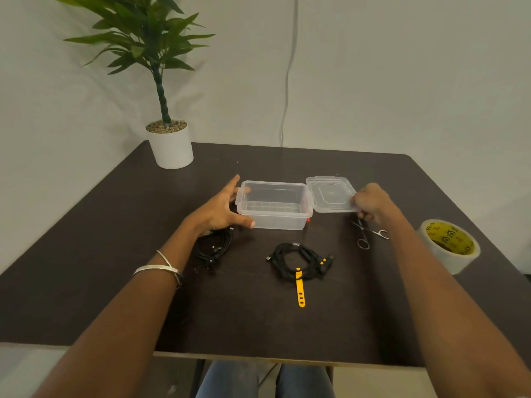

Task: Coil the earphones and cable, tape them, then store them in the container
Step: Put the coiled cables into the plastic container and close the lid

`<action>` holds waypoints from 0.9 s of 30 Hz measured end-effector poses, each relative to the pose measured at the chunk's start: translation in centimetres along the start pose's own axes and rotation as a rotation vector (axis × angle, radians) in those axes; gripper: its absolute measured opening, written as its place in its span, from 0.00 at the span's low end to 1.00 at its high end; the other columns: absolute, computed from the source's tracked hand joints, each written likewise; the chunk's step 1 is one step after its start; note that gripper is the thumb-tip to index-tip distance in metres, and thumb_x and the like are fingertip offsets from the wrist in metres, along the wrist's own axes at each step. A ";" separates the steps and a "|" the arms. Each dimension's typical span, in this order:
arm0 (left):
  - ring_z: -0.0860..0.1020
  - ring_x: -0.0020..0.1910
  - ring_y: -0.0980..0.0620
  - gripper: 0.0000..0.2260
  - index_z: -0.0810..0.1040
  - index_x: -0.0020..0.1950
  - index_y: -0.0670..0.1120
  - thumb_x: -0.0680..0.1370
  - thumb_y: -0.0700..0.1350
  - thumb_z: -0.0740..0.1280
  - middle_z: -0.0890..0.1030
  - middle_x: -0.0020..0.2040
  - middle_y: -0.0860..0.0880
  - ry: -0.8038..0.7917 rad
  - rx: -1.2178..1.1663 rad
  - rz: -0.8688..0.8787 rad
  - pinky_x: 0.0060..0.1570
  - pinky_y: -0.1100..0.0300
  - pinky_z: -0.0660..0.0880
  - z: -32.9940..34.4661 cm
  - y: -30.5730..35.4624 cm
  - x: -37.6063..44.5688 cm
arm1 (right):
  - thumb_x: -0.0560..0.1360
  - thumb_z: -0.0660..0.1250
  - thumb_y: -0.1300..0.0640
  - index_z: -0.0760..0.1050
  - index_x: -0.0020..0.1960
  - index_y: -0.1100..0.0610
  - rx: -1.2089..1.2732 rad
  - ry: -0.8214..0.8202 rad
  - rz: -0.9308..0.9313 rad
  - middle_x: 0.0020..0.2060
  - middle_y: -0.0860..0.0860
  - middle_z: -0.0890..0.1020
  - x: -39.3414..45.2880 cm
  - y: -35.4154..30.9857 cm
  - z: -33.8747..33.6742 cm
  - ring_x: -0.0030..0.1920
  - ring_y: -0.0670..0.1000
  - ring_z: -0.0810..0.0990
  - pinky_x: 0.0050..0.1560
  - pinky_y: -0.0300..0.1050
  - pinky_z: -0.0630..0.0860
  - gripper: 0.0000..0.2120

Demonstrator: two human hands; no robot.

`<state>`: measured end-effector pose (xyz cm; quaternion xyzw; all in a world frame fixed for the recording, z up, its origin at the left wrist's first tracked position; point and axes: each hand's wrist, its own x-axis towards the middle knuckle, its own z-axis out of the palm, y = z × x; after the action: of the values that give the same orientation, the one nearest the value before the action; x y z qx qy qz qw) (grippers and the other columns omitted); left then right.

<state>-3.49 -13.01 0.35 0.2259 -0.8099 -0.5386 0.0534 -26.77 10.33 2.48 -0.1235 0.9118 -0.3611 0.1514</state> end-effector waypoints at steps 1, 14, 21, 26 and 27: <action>0.62 0.74 0.48 0.55 0.42 0.79 0.52 0.65 0.38 0.79 0.60 0.77 0.49 -0.005 0.009 0.000 0.71 0.50 0.63 -0.1 0.0 -0.1 | 0.75 0.61 0.64 0.73 0.48 0.66 -0.079 0.016 -0.033 0.35 0.59 0.76 -0.3 -0.1 0.0 0.23 0.52 0.70 0.19 0.35 0.64 0.06; 0.77 0.60 0.46 0.15 0.78 0.63 0.44 0.77 0.43 0.69 0.79 0.62 0.44 0.329 0.427 -0.072 0.65 0.51 0.71 -1.7 1.0 -4.2 | 0.74 0.71 0.61 0.82 0.43 0.59 -0.245 -0.224 -0.475 0.36 0.55 0.83 -10.9 -2.1 2.8 0.33 0.49 0.78 0.30 0.33 0.73 0.02; 0.78 0.56 0.41 0.12 0.82 0.57 0.43 0.74 0.42 0.72 0.80 0.57 0.40 0.366 0.708 -0.137 0.58 0.49 0.75 0.1 -0.6 -6.0 | 0.73 0.71 0.55 0.80 0.46 0.60 -0.510 -0.129 -0.646 0.44 0.56 0.79 -12.0 -0.8 6.9 0.49 0.57 0.78 0.43 0.45 0.71 0.08; 0.79 0.50 0.40 0.07 0.82 0.51 0.44 0.74 0.43 0.71 0.79 0.54 0.41 0.448 0.730 -0.157 0.51 0.47 0.78 0.3 -0.6 -6.7 | 0.74 0.69 0.58 0.78 0.40 0.53 -0.435 -0.066 -0.618 0.42 0.53 0.81 -12.7 -0.8 7.0 0.47 0.55 0.79 0.45 0.45 0.73 0.04; 0.79 0.50 0.41 0.06 0.82 0.50 0.45 0.74 0.44 0.71 0.80 0.53 0.42 0.452 0.712 -0.139 0.51 0.47 0.78 0.1 -0.4 -6.8 | 0.74 0.69 0.58 0.76 0.39 0.52 -0.389 -0.062 -0.619 0.39 0.51 0.80 -12.7 -1.1 6.6 0.44 0.54 0.79 0.45 0.45 0.74 0.06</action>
<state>2.67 -10.14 1.00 0.3968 -0.8960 -0.1649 0.1117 -12.47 9.74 1.04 -0.4308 0.8779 -0.2057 0.0364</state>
